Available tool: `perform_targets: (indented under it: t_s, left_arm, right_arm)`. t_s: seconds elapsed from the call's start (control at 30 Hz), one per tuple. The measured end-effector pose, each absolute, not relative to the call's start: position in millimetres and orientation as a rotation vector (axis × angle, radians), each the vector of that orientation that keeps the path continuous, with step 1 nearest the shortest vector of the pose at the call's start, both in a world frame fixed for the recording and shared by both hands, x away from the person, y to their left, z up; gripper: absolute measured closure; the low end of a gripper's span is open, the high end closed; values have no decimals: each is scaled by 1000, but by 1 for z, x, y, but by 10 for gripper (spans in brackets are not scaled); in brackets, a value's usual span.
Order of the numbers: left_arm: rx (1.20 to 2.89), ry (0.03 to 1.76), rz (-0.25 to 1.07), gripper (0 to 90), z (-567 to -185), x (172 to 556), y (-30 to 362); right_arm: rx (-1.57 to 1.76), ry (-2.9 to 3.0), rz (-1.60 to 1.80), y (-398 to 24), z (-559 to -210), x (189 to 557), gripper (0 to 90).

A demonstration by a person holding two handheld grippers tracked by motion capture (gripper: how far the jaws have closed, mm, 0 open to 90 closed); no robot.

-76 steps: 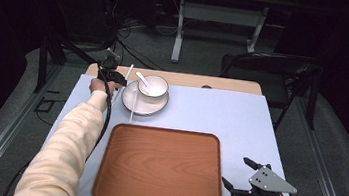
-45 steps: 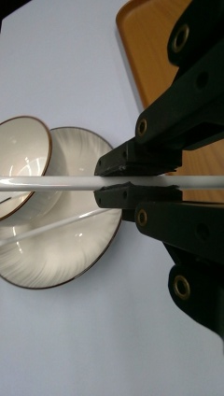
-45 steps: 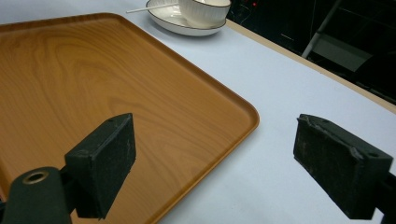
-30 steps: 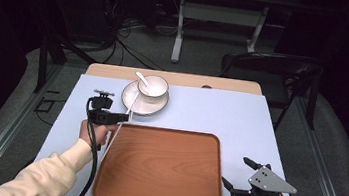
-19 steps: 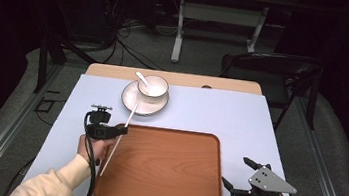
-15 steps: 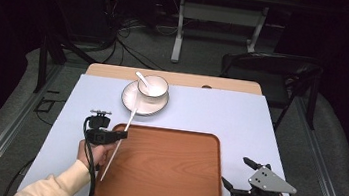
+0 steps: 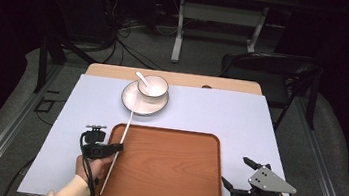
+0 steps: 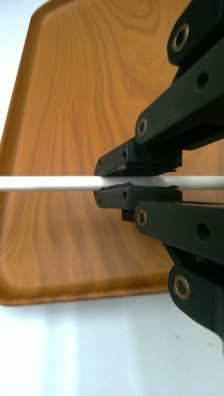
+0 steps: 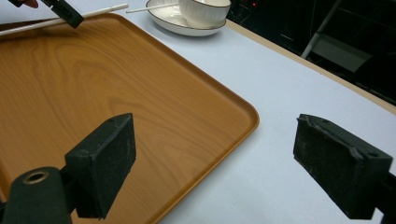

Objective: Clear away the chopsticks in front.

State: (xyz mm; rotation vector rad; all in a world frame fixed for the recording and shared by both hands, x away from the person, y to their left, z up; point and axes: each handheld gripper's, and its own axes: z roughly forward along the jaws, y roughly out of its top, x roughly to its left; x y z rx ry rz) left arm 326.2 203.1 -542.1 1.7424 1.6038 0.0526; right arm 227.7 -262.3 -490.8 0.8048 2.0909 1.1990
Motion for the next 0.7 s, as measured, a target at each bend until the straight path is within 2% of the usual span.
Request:
perform_targets:
  t_s: [0.7]
  left_arm:
    - [1791,1653,125,824,-549,320,209]
  right_arm:
    - [803,2093,1206,-263,-491,227,124]
